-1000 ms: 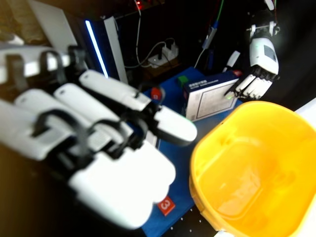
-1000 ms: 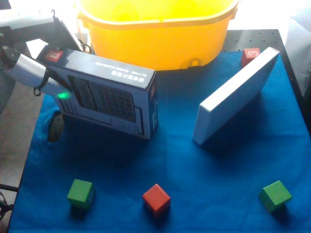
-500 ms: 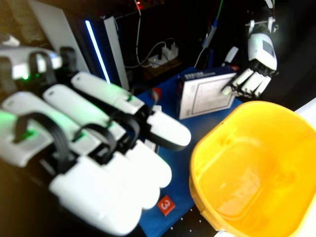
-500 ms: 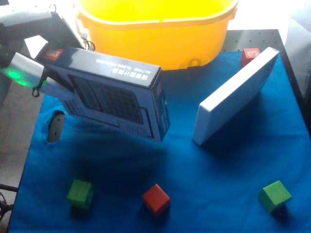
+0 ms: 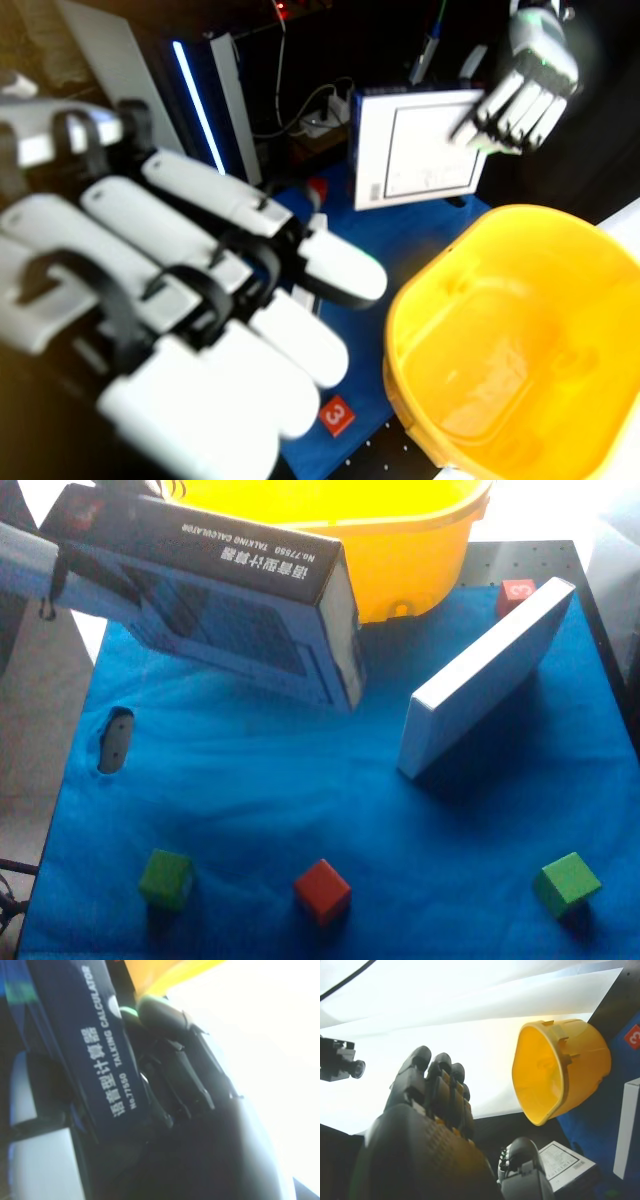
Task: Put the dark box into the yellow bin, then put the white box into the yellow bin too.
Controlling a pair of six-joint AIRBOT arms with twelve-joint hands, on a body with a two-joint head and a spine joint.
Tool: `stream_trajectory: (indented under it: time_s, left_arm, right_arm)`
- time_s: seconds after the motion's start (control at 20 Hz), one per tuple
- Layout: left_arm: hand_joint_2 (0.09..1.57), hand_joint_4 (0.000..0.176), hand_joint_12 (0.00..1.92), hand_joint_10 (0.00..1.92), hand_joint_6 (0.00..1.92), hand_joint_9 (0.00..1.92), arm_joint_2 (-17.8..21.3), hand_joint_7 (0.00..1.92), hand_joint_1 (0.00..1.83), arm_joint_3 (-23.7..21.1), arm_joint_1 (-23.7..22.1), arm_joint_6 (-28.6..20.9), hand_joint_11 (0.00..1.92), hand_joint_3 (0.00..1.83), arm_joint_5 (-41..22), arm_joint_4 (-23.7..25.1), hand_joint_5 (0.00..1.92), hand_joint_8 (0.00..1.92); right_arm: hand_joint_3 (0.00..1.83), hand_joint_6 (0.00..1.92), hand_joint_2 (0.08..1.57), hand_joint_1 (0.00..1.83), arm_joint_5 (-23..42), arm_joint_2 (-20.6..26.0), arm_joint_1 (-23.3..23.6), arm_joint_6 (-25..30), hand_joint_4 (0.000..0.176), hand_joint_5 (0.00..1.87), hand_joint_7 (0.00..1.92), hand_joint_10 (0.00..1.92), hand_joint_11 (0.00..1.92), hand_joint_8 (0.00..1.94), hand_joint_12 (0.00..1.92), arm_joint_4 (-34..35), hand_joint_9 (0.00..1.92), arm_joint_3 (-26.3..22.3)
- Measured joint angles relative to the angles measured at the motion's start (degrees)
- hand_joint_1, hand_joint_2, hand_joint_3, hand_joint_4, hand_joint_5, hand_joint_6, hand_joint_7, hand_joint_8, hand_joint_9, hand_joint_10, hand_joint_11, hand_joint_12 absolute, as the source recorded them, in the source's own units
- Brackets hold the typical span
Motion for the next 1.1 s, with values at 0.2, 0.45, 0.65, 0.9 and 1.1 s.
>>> stream_trajectory:
  time_s: [0.2,0.45,0.65,0.9,1.1]
  left_arm:
    - [1.09,0.000,1.57,1.31,0.65,0.75,1.0,0.92,1.21,-1.2,-1.8,0.7,0.58,0.00,-1.3,-0.1,1.12,1.22]
    - [1.16,0.000,1.47,1.29,0.87,0.71,1.5,0.87,1.23,-1.6,-6.2,0.7,0.58,0.00,-2.3,0.4,0.93,1.39]
    - [1.18,0.000,1.41,1.23,1.02,0.72,2.3,0.86,1.22,-1.9,-10.1,0.8,0.63,0.00,-2.3,2.5,0.83,1.39]
    - [1.25,0.000,1.29,1.46,1.35,0.76,2.9,0.72,1.32,-2.4,-14.2,1.0,0.63,0.00,-1.6,4.2,0.58,1.49]
    - [1.25,0.000,1.27,1.49,1.40,0.73,3.1,0.74,1.33,-2.4,-16.7,3.5,0.64,0.00,-1.9,2.3,0.58,1.43]
  right_arm:
    - [0.00,0.00,1.13,0.03,0.0,0.0,0.0,0.0,0.046,0.20,0.39,0.00,0.00,0.01,0.39,0.0,0.30,0.0]
    - [0.00,0.00,1.08,0.03,0.0,-0.5,0.0,0.0,0.049,0.21,0.41,0.00,0.00,0.01,0.35,0.2,0.27,0.1]
    - [0.00,0.00,1.08,0.01,0.0,-0.7,0.0,0.0,0.042,0.21,0.42,0.00,0.00,0.00,0.36,0.2,0.28,0.5]
    - [0.00,0.00,1.08,0.00,0.0,-0.7,0.0,0.0,0.066,0.22,0.41,0.00,0.00,0.02,0.36,0.4,0.28,0.5]
    - [0.01,0.00,1.10,0.00,0.0,-0.9,0.0,0.0,0.068,0.21,0.46,0.01,0.00,0.02,0.38,0.5,0.29,0.5]
